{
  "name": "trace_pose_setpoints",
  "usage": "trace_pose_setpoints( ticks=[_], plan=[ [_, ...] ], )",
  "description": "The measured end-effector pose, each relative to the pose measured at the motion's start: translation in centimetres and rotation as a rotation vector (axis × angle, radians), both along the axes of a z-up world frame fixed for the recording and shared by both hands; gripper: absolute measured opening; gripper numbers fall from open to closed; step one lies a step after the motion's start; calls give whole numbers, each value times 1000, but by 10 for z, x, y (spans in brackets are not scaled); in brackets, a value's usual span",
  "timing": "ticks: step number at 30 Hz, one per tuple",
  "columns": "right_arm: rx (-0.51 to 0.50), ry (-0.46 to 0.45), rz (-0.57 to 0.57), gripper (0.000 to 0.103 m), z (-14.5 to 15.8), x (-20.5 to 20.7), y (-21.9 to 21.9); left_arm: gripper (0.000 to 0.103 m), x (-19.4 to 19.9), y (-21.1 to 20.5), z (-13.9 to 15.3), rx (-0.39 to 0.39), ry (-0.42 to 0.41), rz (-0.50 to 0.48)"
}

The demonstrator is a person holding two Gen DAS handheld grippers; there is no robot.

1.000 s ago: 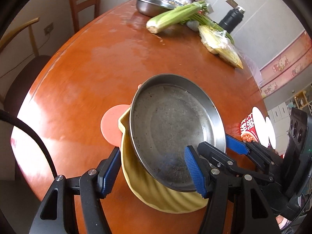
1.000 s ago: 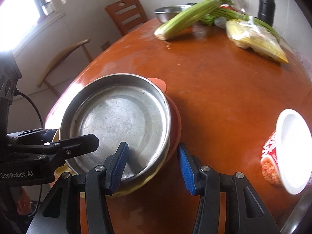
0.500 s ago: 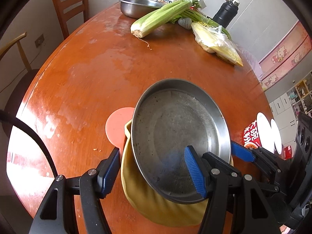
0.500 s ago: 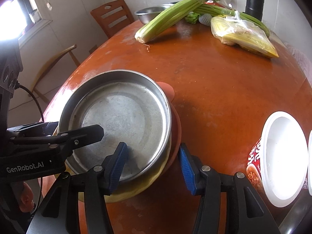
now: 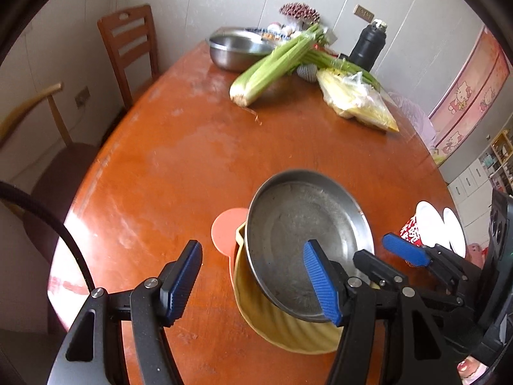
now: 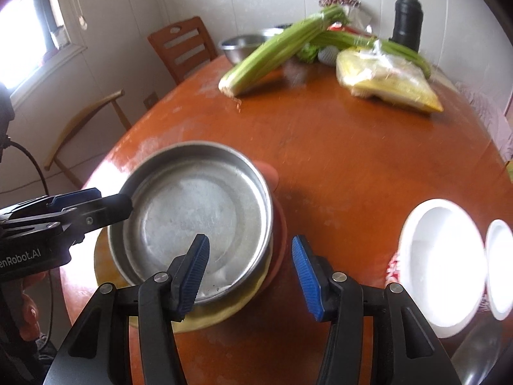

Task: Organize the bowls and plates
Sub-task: 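Lower the grey pan onto the yellow plate and open the left tool, then move the left tool to the rim of the large steel bowl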

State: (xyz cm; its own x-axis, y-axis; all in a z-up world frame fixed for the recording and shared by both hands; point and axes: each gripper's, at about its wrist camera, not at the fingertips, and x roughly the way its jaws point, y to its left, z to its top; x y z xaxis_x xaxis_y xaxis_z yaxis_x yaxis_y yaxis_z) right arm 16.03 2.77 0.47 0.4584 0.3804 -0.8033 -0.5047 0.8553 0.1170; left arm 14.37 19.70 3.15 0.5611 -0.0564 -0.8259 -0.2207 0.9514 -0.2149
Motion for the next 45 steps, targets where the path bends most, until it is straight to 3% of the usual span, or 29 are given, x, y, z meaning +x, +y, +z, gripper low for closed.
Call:
trace_pose_setpoints(
  ticks=[10,14,26,33,45],
  plan=[
    [100,-106,-60,56,50,-18,-46,68,-7,-54,39,66,-88,-97],
    [94,-186,-110,56,67,-27,-74,68,-6,-82,50,83,-116,-151],
    [107,-217,-246,57,80,-44,-175,69,0,-187,57,74,-166,-330],
    [115,-230,-311,57,85,-52,-227,70,0,-233,55,81,-167,-385],
    [119,-204,-369,57,77,-62,-287,70,-2,-271,45,94,-125,-411]
  ],
)
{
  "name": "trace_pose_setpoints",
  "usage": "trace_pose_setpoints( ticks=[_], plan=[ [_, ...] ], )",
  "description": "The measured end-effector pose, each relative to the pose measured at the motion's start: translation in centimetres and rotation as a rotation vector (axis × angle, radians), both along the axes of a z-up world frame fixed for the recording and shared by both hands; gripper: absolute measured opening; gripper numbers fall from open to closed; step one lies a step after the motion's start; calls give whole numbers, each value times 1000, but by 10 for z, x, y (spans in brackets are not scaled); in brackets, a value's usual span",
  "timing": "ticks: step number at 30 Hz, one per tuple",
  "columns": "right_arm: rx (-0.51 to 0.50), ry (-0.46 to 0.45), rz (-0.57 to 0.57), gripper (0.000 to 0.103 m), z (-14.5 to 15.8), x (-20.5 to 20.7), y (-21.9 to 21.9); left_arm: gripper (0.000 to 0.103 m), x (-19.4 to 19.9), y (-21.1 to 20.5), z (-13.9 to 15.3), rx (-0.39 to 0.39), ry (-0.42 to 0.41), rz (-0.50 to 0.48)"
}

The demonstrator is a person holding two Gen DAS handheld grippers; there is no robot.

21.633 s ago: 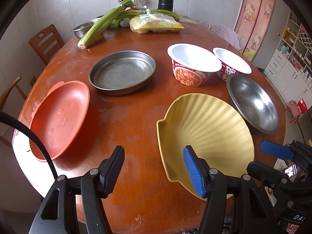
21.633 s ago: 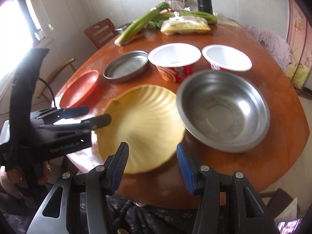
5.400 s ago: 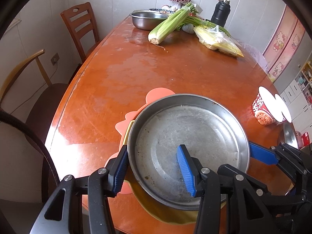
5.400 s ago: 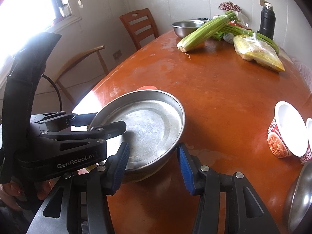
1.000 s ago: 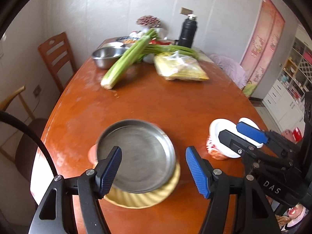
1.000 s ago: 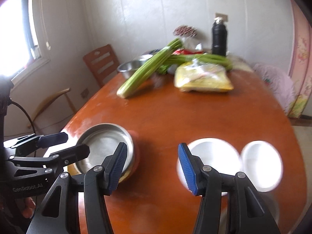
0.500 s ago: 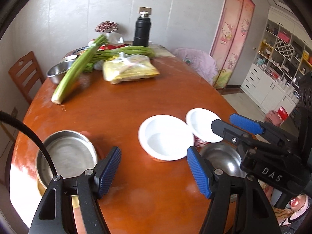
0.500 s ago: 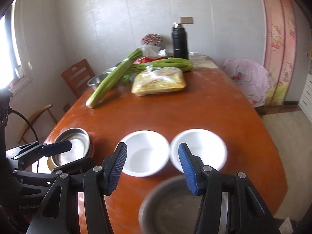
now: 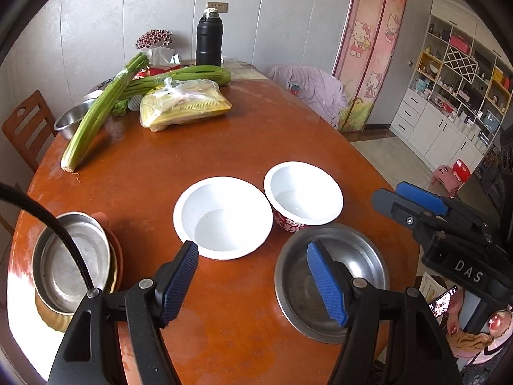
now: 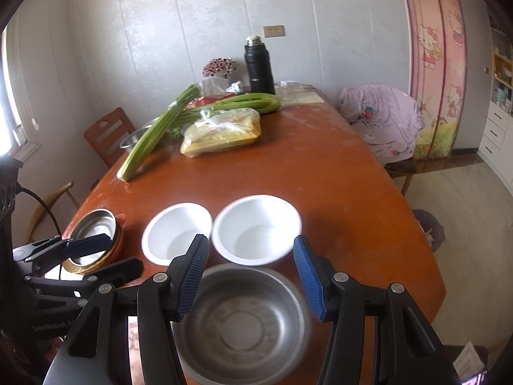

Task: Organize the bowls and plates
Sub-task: 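Move the left tool to the rim of the large steel bowl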

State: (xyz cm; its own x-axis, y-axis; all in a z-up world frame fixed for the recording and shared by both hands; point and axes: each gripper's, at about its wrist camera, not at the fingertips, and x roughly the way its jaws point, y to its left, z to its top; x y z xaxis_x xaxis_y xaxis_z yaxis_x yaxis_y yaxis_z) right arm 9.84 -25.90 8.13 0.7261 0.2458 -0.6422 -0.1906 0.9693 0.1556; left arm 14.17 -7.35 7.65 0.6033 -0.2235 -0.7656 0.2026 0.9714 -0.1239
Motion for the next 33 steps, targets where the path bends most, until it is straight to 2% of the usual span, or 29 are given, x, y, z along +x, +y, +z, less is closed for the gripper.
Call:
trace_pose_setpoints(
  ticks=[12,19,23,29,33],
  plan=[
    [-9,118,-11,57,-41,-1,-29,70,6,-29,-41,15,107,-28],
    [-34,175,3,57,-67,-3,-32,70,12,-37,-63,32,154,7],
    [-49,206,25,57,-82,-2,-30,70,13,-41,-70,45,163,20],
    [-50,226,34,57,-91,1,-30,70,15,-50,-76,43,182,-13],
    [-48,224,39,49,-93,4,-29,70,17,-54,-82,46,195,-19]
  ],
)
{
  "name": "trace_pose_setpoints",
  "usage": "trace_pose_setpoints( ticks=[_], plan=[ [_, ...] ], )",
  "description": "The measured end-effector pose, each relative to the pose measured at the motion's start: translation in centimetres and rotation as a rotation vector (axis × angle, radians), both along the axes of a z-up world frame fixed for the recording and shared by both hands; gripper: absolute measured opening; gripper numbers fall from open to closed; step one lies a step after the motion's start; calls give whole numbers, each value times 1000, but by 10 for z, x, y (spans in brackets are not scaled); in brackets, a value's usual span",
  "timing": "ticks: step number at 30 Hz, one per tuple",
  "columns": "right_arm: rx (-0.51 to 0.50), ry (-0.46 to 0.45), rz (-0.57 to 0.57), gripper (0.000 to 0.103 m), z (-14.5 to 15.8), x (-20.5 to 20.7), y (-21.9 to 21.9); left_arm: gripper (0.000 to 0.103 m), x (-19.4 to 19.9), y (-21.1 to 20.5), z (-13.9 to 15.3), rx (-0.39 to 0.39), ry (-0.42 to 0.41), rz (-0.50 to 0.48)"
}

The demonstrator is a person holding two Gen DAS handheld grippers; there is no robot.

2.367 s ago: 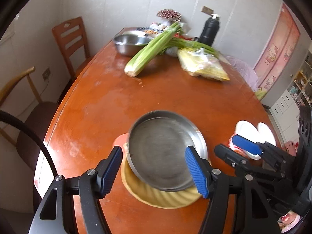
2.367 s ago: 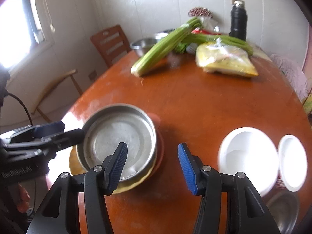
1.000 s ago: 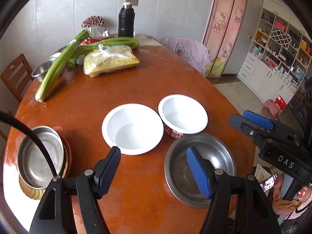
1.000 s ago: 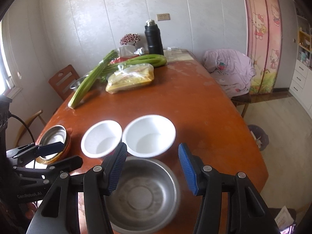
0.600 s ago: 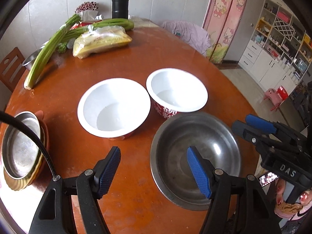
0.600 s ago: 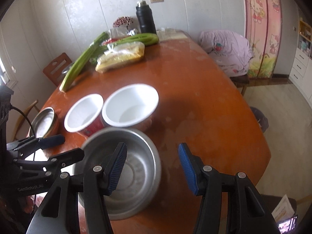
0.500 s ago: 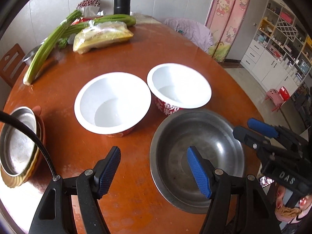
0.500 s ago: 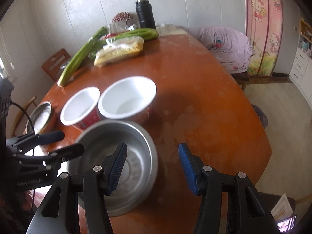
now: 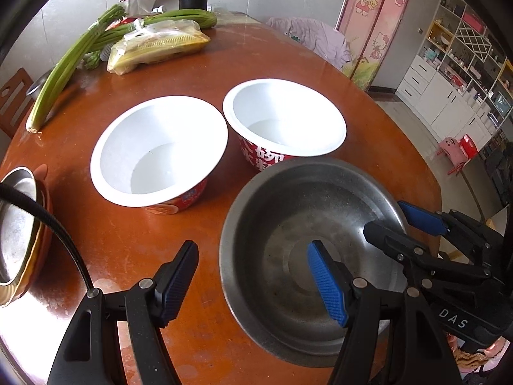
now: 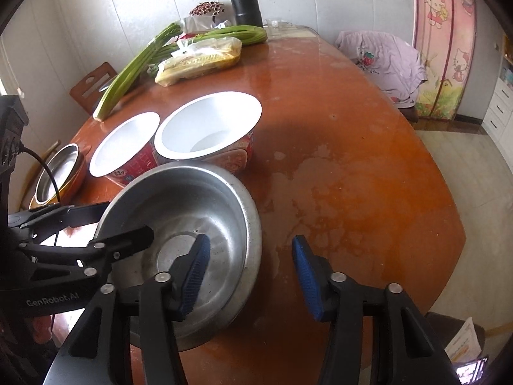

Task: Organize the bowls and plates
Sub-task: 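Move the left tool to the rim of the large steel bowl, then grasp the steel bowl rim with the left tool and lift it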

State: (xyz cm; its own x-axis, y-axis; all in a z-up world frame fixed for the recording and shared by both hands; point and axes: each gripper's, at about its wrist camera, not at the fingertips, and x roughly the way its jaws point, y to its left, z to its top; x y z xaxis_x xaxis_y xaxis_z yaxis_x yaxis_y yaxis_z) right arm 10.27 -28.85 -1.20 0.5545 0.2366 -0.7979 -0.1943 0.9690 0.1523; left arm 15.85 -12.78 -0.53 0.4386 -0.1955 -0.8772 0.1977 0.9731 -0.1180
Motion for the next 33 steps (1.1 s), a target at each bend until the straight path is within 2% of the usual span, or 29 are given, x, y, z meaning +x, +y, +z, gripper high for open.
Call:
trace_pose_setpoints(
  ticks=[5,9,11,13,18,25,33],
  plan=[
    [-2,0,22,44,-3,2,4,70,4,0,-3,-28,11,-3],
    [2,2,43,33,-5,2,9,64,3,-4,-5,-33,16,-8],
    [-2,1,49,32,-6,1,11,58,2,-5,-7,-44,21,-15],
    [-13,-4,49,32,-5,1,12,56,2,-6,-8,-49,25,-18],
    [-24,-13,61,33,-3,-3,16,56,-1,-5,-8,-49,27,-5],
    [-20,-37,64,33,11,-12,20,56,-12,0,7,-52,-6,-14],
    [-8,-67,112,33,24,-28,44,56,-30,29,21,-60,-38,25]
  ],
)
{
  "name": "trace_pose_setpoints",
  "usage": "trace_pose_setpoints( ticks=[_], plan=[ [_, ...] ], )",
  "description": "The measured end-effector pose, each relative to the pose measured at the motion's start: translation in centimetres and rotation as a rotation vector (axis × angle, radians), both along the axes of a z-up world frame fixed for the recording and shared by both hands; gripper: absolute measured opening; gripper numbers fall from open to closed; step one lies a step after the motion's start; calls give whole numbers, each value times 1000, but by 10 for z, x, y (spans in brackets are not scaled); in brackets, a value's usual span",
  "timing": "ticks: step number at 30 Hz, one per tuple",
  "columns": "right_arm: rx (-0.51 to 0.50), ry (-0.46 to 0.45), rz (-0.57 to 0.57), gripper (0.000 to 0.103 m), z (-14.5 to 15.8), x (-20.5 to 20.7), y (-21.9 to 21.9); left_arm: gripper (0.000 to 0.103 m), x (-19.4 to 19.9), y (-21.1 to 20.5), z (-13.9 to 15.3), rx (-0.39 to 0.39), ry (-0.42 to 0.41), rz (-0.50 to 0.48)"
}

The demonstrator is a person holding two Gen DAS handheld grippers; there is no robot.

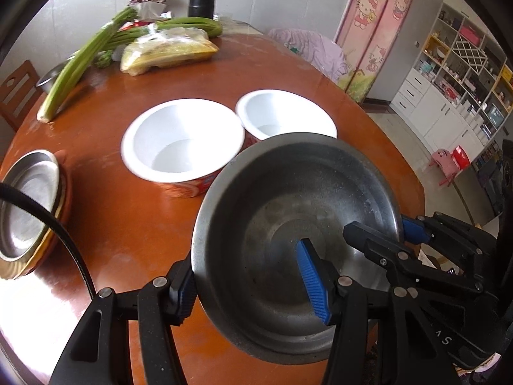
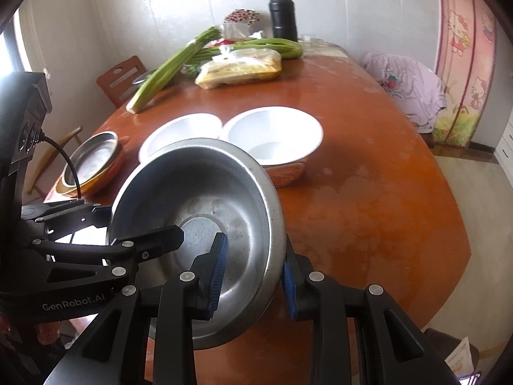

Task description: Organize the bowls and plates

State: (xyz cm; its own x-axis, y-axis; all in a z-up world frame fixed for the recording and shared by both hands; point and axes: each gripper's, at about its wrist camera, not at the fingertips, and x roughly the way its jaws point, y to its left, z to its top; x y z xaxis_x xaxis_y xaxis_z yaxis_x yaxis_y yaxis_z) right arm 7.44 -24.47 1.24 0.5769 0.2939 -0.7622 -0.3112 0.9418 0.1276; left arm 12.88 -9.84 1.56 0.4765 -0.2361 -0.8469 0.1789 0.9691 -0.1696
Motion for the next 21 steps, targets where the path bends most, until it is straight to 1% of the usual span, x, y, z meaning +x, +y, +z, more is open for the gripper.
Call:
trace_pose_setpoints(
  ticks=[8,21],
  plan=[
    [-2,8,66,34,-3,-9,39,57,-17,37,-1,1,-8,63],
    [-19,46,126,34,-18,-5,82,57,-27,77,-20,6,23,116]
  ],
)
